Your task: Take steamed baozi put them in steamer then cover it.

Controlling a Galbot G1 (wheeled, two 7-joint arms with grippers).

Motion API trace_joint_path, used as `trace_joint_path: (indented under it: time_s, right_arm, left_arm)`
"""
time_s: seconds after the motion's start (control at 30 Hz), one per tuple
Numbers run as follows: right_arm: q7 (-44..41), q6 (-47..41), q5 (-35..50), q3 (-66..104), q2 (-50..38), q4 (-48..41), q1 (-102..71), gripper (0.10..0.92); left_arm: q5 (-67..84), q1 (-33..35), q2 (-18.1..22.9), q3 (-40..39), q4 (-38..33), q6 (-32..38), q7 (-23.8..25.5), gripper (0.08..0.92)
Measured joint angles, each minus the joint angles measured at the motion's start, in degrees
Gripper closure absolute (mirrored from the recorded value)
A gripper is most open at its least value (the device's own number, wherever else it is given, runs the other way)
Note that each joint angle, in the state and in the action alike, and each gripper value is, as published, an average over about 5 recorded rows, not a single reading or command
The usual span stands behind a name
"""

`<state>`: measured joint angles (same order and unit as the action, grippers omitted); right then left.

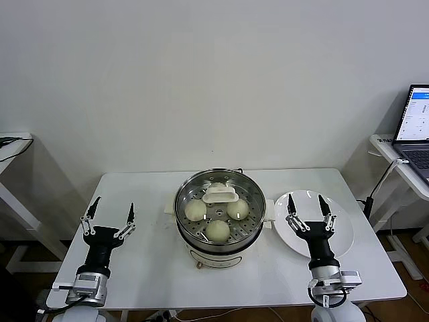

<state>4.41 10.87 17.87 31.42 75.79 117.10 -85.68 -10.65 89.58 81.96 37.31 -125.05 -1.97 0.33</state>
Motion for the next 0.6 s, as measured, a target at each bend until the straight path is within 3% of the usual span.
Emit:
trace_joint_path:
  time_s: [0.6]
  right_arm:
    - [0.2, -2.2, -1.5, 1.0, 0.1, 2.4, -1.9, 0.203]
  left_arm:
    - [2.7, 0.9, 0.2, 0.4, 1.0, 1.9, 0.4, 0.177]
